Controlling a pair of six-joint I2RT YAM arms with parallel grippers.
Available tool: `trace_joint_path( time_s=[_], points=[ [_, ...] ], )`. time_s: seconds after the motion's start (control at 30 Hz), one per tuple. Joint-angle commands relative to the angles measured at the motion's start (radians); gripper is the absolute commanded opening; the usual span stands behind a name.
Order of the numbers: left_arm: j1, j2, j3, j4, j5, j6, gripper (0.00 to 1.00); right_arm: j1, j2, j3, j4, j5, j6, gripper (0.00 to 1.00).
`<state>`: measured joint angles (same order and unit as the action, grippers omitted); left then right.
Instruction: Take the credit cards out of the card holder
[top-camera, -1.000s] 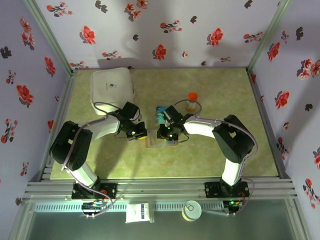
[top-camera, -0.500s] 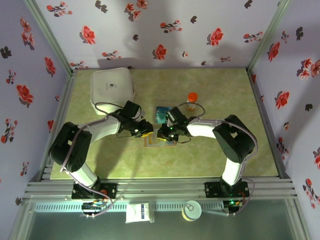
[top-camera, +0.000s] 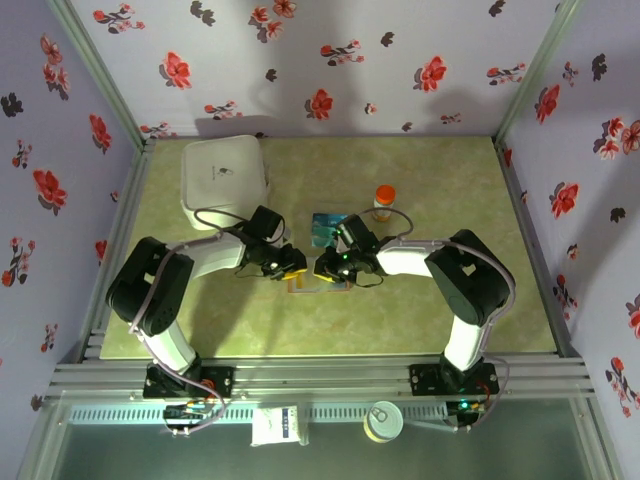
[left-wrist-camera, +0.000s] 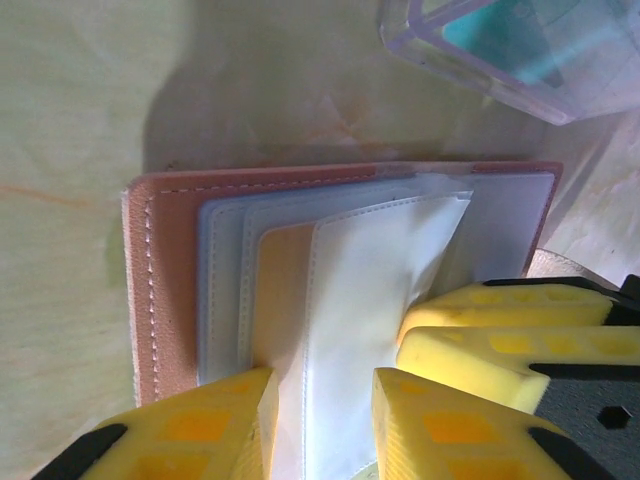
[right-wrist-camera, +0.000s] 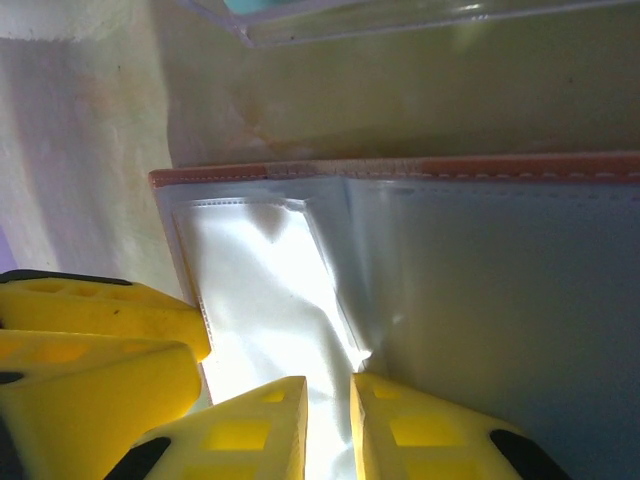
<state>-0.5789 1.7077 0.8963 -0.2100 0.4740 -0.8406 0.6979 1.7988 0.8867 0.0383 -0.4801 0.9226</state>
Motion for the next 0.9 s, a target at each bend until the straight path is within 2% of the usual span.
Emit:
trace_joint_path(
  time_s=[0.0,0.33,0.57,0.87],
  points=[
    [-0.009,0.018,-0.013,0.019,0.001,-0.019,0.30,-0.008,-0.008,-0.022,0.009,-0.015,0.019,0.20],
    [-0.009,0.019,-0.016,0.055,0.020,-0.036,0.22,-0.009,-0.009,-0.037,0.046,-0.030,0.048,0.20],
    [-0.010,-0.027,-0.007,0.055,0.027,-0.049,0.21,-0.009,-0.067,-0.029,0.038,-0.034,0.052,0.22],
    [-0.029,-0.028,0.045,0.034,0.046,-0.050,0.20,-0.044,-0.256,-0.012,-0.158,0.086,-0.027,0.25]
  ],
)
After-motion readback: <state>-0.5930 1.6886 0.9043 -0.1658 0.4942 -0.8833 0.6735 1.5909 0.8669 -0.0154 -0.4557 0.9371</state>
